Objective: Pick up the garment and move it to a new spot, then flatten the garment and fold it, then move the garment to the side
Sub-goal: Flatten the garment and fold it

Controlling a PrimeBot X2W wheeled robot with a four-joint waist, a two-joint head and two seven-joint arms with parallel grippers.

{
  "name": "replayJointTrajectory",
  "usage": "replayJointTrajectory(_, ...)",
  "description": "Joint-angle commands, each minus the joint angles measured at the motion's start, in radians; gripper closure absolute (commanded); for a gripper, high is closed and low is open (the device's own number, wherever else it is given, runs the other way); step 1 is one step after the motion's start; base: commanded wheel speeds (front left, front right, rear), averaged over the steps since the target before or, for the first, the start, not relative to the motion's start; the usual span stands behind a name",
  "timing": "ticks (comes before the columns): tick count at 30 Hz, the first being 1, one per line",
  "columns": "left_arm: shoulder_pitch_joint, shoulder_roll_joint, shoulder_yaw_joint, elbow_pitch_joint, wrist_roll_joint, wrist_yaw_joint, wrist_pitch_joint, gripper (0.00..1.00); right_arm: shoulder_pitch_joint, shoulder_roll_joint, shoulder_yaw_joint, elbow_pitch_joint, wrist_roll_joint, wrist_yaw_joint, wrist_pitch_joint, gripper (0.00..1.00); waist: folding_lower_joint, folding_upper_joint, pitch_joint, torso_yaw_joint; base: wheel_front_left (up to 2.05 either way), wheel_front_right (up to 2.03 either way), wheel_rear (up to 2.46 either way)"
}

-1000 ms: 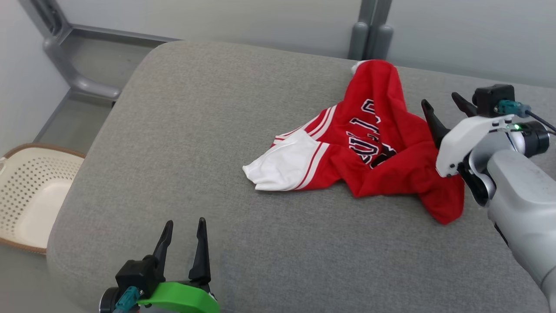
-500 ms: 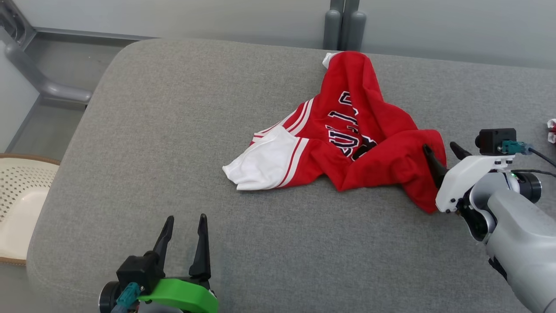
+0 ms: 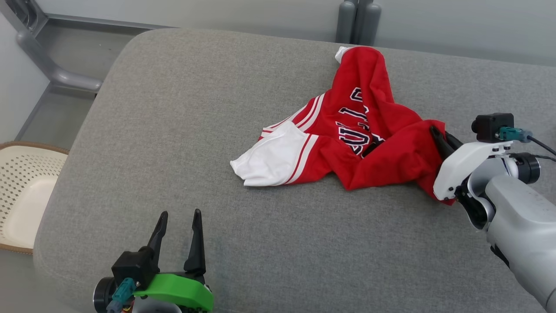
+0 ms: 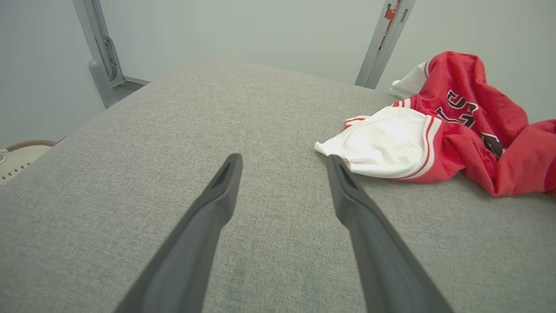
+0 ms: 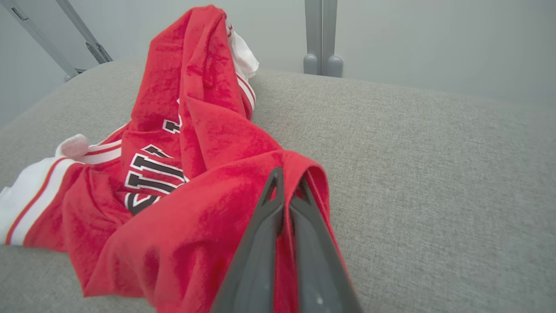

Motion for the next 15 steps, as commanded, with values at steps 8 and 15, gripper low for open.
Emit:
replayJointTrajectory(8, 0.014, 0.002, 0.006, -0.013, 0.0, 0.005, 0.0, 0.0, -0.009, -0.033, 0.052, -0.093, -0.061, 0.0, -0.067, 1.0, 0.0, 0.0, -0.027, -0.053, 0.0, 0.0, 0.0)
replayJointTrajectory(15, 0.035, 0.002, 0.022, -0.025, 0.0, 0.012, 0.0, 0.0, 0.166, -0.054, 0.004, -0.314, -0.124, 0.0, -0.072, 1.0, 0.0, 0.0, -0.045, -0.11, 0.0, 0.0, 0.0)
